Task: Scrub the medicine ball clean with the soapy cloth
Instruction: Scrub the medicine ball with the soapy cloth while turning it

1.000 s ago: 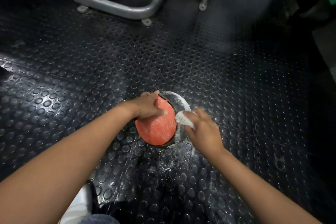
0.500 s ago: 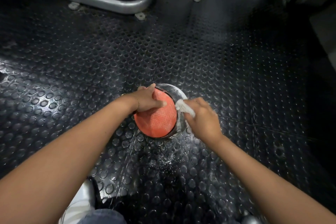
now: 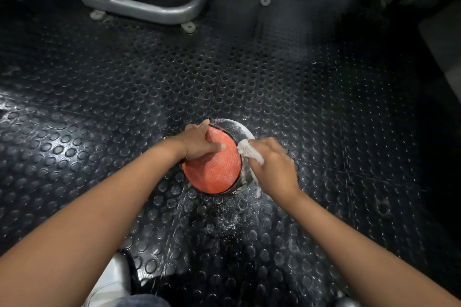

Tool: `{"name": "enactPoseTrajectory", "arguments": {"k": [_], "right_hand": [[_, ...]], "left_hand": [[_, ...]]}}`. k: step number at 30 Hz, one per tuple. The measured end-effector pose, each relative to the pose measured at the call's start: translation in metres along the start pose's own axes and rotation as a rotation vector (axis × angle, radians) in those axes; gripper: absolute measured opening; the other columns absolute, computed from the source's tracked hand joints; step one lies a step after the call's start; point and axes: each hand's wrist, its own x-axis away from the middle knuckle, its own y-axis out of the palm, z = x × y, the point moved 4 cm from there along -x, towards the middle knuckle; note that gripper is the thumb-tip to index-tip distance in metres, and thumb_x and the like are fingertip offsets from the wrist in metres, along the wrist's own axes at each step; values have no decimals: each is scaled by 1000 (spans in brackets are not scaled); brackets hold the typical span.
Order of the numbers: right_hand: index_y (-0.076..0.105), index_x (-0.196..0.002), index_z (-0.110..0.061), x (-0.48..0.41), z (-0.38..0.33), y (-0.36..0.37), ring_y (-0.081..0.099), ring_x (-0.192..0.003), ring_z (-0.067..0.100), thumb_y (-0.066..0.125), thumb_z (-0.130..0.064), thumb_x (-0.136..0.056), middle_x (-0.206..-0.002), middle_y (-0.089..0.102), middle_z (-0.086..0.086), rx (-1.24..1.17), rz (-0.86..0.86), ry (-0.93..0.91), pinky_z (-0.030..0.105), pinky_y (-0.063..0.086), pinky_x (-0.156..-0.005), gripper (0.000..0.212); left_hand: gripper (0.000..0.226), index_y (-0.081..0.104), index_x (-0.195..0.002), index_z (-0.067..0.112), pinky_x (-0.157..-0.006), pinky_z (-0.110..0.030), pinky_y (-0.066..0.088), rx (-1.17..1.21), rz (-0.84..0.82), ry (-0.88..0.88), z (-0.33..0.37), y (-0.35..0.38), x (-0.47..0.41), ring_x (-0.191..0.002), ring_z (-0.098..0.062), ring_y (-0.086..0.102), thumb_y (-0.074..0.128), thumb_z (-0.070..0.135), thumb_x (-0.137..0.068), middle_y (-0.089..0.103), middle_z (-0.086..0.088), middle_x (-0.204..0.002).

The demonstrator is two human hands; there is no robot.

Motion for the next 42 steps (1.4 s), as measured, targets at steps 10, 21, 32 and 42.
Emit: {"name": "enactPoseTrajectory", "arguments": {"k": [10, 21, 32, 42], "right_hand": [[58, -117, -29, -4, 5, -5, 50, -90, 9, 53, -23, -89, -104, 52, -8, -68, 31, 54, 28, 39, -72, 29], [56, -121, -31, 4, 9, -4, 51, -87, 7, 56, -23, -88, -105, 51, -12, -73, 52, 30, 26, 43, -75, 34], [60, -117, -25, 8, 2, -7, 51, -86, 10, 60, -20, -85, -101, 56, -4, -6, 36, -74, 28, 45, -71, 33], [66, -105, -18, 10, -9, -17, 60, -78, 17, 75, -17, -70, -92, 61, 3, 202, 7, -248, 31, 51, -64, 36]], "left_hand": [[89, -2, -151, 24, -103, -45, 41, 41, 2, -16, 0, 2, -2, -136, -35, 29, 54, 53, -87, 4, -11, -155], [90, -3, -151, 24, -103, -46, 41, 35, 3, -31, 1, 2, -2, -137, -37, 28, 52, 55, -87, 3, -12, -155], [91, 2, -151, 26, -113, -42, 26, 19, -12, 46, 0, 1, -2, -140, -30, 22, 59, 49, -85, 4, -8, -156], [96, 6, -149, 38, -115, -46, 22, -104, -132, 216, 10, 5, 6, -144, -27, 11, 72, 32, -80, -5, 7, -157]]}}
